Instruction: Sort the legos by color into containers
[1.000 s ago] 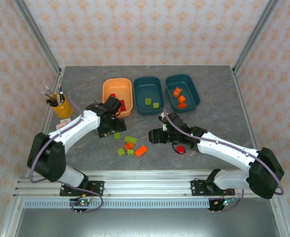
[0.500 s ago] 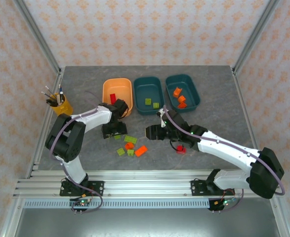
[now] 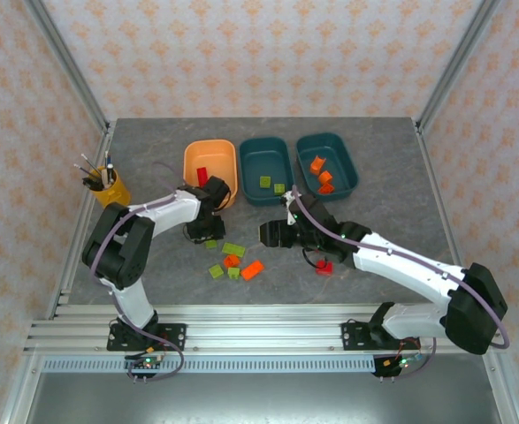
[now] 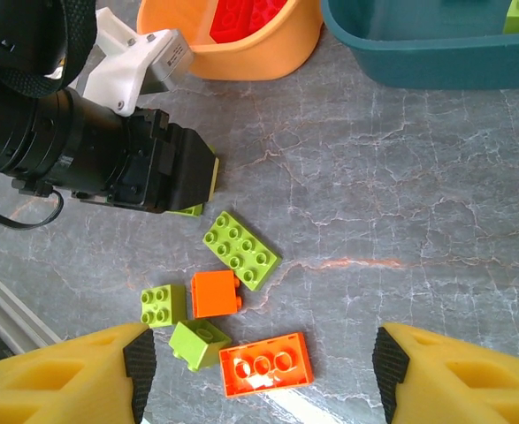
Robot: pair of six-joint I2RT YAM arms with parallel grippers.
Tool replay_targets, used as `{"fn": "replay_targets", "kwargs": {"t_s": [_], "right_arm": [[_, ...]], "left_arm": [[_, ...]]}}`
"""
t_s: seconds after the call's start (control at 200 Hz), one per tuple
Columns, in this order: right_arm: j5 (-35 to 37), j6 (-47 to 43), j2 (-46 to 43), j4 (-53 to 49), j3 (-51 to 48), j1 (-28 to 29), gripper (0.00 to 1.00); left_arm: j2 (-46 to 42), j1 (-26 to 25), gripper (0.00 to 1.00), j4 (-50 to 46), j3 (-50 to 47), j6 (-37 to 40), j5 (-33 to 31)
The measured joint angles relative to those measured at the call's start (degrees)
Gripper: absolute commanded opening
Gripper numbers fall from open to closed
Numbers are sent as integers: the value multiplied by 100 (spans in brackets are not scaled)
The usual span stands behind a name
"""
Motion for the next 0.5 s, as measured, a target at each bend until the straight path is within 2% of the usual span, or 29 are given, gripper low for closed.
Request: {"fn": "replay_targets", "kwargs": {"t_s": [0.25, 0.37, 0.5], "right_arm": [[599, 107, -208, -136, 11, -2, 67], [1071, 267, -568, -201, 103, -66, 66], [1381, 621, -743, -105, 199, -389, 66]], "left_arm": [[-651, -164, 29, -365, 146, -20, -2], [-949, -507, 29, -726, 957, -24, 11], [-774, -656, 29, -822, 2085, -22, 83]]}}
